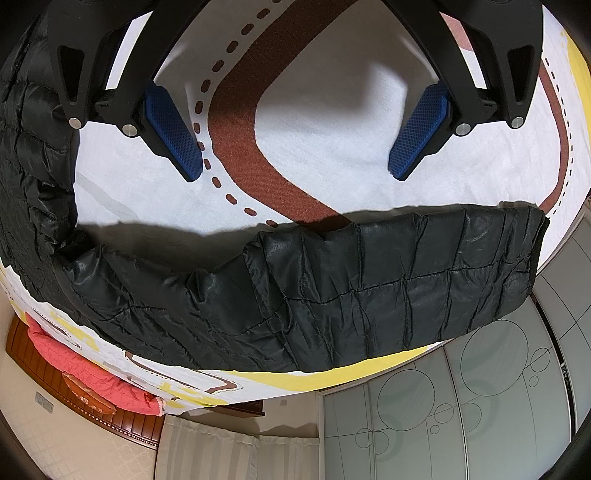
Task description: Fold large clothes
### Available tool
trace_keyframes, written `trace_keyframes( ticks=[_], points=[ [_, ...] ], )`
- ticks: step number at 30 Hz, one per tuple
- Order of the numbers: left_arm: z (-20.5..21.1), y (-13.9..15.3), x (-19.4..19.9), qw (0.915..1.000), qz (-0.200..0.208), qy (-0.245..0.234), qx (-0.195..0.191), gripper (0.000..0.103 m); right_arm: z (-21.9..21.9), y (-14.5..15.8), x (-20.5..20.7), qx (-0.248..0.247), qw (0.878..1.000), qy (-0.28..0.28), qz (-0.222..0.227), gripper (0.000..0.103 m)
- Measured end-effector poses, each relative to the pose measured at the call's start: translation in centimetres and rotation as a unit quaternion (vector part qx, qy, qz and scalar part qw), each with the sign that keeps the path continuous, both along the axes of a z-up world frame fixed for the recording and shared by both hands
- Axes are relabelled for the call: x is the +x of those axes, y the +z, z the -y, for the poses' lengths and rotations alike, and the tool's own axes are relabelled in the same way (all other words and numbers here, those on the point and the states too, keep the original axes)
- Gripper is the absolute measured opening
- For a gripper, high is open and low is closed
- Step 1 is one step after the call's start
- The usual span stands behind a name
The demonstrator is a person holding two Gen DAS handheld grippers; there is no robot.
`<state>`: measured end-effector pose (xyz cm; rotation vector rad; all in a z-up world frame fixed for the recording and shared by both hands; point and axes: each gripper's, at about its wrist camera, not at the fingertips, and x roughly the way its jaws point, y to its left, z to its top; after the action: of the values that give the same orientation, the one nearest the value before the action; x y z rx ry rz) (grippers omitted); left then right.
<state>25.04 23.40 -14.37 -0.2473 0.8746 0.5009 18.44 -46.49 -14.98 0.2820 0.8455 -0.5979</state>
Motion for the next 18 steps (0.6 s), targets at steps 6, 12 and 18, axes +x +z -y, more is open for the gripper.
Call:
trace_keyframes(
  ticks=[6, 12, 18],
  points=[
    [0.0, 0.01, -0.02, 1.0, 0.0, 0.0, 0.0, 0.101, 0.02, 0.0, -0.03, 0.0, 1.0, 0.0, 0.0, 0.098],
    [0.0, 0.01, -0.03, 1.0, 0.0, 0.0, 0.0, 0.101, 0.0, 0.01, -0.04, 0.0, 1.0, 0.0, 0.0, 0.098],
    [0.0, 0.02, -0.05, 1.0, 0.0, 0.0, 0.0, 0.101, -0.01, 0.02, -0.04, 0.0, 1.0, 0.0, 0.0, 0.098]
  ],
)
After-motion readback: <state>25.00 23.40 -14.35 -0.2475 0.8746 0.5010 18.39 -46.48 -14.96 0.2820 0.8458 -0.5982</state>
